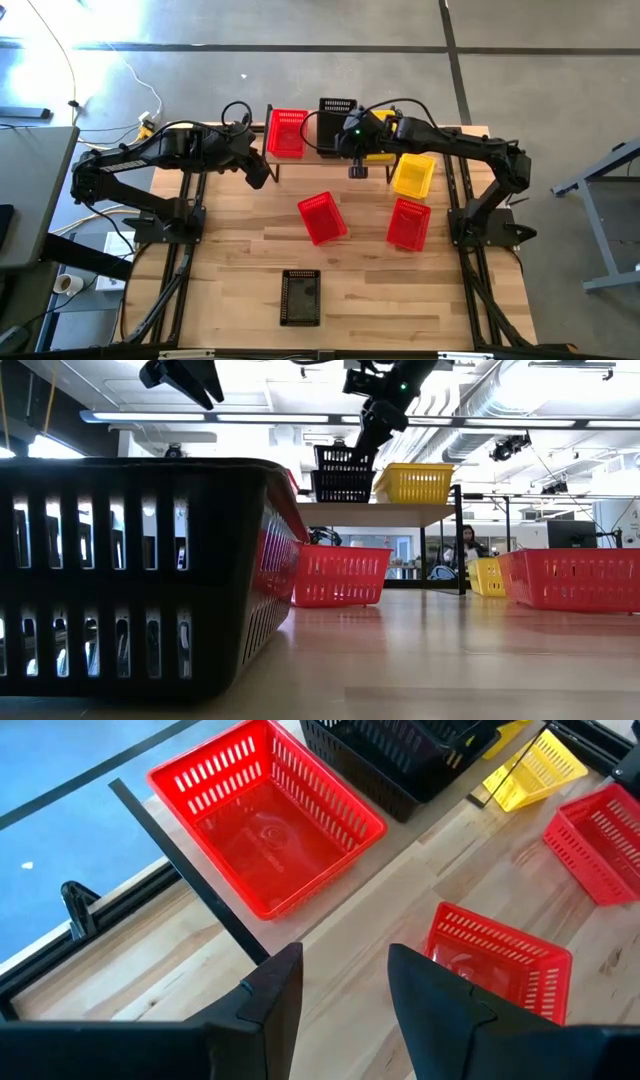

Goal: Stack baskets on shelf by color
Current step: Stack the left black bin on the top of the black bin on the shelf, then stack the left red bin on the top of the red bin on the shelf

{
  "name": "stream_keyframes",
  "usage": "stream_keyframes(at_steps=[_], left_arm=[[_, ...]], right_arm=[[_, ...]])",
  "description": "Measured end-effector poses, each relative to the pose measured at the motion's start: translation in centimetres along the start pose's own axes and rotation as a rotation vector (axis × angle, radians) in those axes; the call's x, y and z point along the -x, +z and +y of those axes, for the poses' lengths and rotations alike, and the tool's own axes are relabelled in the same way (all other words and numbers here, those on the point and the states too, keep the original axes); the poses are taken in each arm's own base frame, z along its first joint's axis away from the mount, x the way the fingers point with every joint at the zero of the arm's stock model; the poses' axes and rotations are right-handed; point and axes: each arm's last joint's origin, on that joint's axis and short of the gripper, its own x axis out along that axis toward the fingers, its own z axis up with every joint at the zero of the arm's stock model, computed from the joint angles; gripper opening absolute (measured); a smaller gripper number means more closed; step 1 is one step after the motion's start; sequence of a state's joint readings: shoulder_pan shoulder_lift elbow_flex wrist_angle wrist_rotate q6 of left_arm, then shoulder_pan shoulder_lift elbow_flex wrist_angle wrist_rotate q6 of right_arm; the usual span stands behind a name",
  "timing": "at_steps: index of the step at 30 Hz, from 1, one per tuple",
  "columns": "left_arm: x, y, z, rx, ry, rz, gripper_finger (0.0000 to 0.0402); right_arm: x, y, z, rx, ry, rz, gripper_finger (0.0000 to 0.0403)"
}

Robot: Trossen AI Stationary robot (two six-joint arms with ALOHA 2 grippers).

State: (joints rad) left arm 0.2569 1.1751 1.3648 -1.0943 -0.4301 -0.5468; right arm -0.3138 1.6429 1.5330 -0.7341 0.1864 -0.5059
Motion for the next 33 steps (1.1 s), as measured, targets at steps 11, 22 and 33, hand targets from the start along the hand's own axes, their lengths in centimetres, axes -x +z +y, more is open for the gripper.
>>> stream_keyframes(at_steps=[11,22,33], left_arm=[[0.0,0.0,0.0,-0.002,0.0,0.0,0.014],[0.0,0.0,0.0,-0.008,-0.001,0.002,0.014],[-0.1,-0.1,-0.3,-0.012,-0.061,0.04,0.014]], right_arm=[[0.3,0.4,-0.6,-0.024,-0.027,-0.035,0.0097],[2.6,1.7,-1.4,-0.138,-0.025,-0.06,0.0096],[6.1,3.4,-0.9,-0.353,-0.024,-0.056,0.0096]])
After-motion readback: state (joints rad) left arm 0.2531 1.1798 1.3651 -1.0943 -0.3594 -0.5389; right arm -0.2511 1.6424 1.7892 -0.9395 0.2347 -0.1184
